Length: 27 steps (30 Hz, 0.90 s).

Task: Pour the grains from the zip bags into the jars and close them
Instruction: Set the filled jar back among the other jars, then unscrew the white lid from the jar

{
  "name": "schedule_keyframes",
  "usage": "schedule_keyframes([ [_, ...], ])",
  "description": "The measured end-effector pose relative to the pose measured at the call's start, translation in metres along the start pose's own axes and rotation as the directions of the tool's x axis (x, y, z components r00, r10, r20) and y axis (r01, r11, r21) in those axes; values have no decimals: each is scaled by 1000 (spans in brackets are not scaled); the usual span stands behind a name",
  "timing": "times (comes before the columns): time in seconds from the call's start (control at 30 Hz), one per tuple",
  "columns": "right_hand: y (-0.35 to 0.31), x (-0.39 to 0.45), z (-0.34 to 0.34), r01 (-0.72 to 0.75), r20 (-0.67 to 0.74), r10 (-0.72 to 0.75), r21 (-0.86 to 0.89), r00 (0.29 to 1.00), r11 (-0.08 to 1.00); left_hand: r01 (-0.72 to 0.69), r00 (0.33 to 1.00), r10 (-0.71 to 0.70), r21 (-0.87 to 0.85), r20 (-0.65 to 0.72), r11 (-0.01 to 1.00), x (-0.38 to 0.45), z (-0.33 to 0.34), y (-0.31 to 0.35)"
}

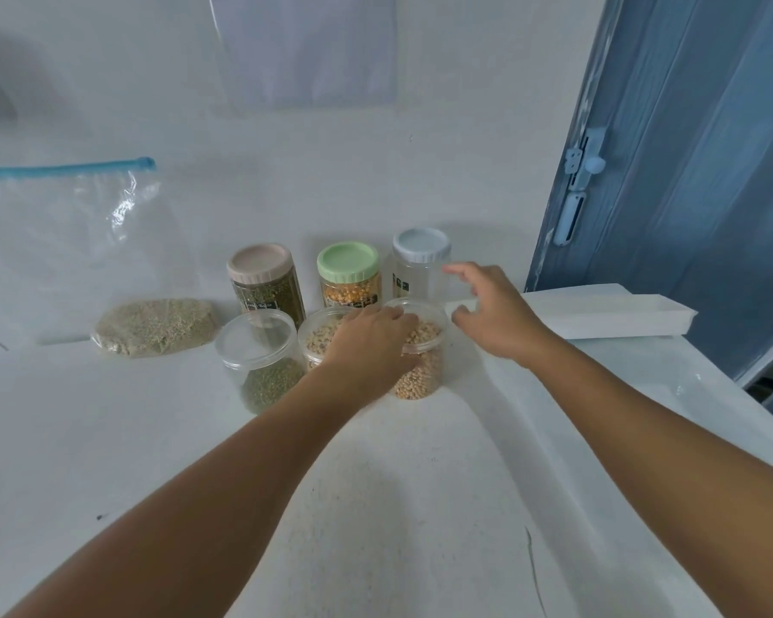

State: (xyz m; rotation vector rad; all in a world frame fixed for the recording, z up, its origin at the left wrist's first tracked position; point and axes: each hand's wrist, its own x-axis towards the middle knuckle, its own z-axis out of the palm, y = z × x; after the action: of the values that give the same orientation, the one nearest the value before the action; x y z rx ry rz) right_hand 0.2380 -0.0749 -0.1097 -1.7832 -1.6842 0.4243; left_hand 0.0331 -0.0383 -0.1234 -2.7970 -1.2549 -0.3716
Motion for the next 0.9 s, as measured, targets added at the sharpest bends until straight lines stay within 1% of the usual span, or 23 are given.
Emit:
schedule_keyframes([
  [0.03,-2,9,-1,-7,-22,7,0,1000,1000,0,1000,-1,-15,-4,1000,0,0,0],
  [0.1,-8,27,-1,-43,-21,44,46,999,998,4,1000,-4,-27,-5,1000,0,-1,2],
  [0.17,-14,44,1,-104,26,102,92,994,990,9,1000,-9,-20,4,1000,1,-5,5],
  [0.23,-15,58,4,-158,99,150,88,984,983,13,999,-12,-30,33,999,2,-10,6],
  [0.3,-12,66,9,-175,127,164,76,978,982,2,998,-1,-18,60,1000,2,-14,5],
  [0.33,-10,70,12,-156,103,149,68,983,985,-1,998,1,-4,70,1000,1,-15,5],
  [0.4,-5,75,19,-102,7,102,50,995,994,4,997,-5,16,76,1000,1,-16,5],
  [0.47,-3,77,20,-96,-41,98,38,994,995,11,997,-13,17,72,1000,2,-17,5],
  [0.63,3,67,4,-145,-58,141,-68,988,987,16,998,-17,6,59,1000,2,-16,2],
  [0.73,5,50,-5,-185,-74,180,-72,981,980,21,998,-23,28,65,999,2,-16,2],
  [0.9,1,20,-10,-197,-101,190,-64,977,978,22,996,-27,65,82,998,2,-17,3],
])
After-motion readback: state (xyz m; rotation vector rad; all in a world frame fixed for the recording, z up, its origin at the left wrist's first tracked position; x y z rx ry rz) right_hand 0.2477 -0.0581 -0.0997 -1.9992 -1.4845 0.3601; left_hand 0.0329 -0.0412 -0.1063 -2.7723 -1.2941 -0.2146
